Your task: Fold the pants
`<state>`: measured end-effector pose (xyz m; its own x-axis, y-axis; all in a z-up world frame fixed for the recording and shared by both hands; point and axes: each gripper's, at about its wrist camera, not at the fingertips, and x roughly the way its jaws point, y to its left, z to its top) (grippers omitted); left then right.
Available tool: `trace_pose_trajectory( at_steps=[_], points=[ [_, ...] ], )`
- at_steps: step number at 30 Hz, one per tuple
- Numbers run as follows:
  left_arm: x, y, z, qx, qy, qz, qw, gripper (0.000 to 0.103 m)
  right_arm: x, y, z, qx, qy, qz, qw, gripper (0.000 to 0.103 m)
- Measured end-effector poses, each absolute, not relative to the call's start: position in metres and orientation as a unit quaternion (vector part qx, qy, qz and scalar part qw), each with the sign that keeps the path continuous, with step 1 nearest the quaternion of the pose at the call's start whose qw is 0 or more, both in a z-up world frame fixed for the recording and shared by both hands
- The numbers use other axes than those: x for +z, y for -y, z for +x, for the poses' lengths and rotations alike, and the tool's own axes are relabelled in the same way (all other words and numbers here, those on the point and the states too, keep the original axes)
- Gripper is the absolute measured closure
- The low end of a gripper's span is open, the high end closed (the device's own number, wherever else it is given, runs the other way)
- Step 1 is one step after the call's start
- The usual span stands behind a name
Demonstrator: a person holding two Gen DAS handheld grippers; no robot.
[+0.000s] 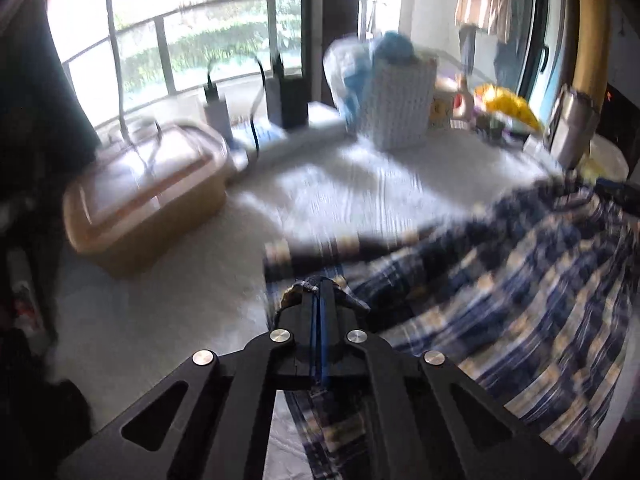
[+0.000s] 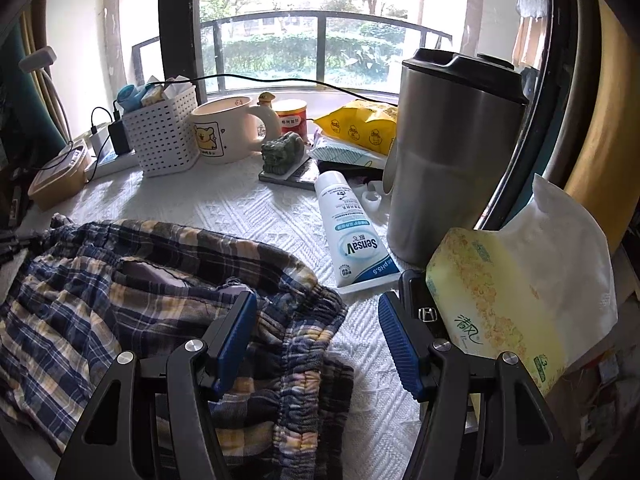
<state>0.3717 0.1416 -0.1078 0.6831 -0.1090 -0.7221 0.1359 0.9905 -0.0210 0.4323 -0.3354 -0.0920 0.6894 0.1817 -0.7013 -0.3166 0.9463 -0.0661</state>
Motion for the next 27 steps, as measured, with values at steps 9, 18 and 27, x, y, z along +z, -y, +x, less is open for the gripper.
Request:
trace_pose_trajectory(
  at_steps=[9,18,27],
  points=[
    [-0.090,-0.146,0.408,-0.065,-0.371,0.040,0.926,0.103,-0.083,0.342,0.432,0.133,-0.360,-0.081,0.920,0.050],
    [-0.126,-0.155,0.423,-0.054,-0.438,0.031,0.897,0.100,-0.088,0.345,0.429,0.130,-0.370,-0.077,0.917,0.050],
    [-0.086,-0.152,0.335,-0.067,-0.400,-0.008,0.914,0.040,-0.074,0.349,0.450,0.174,-0.396,-0.076,0.898,0.050]
  ],
)
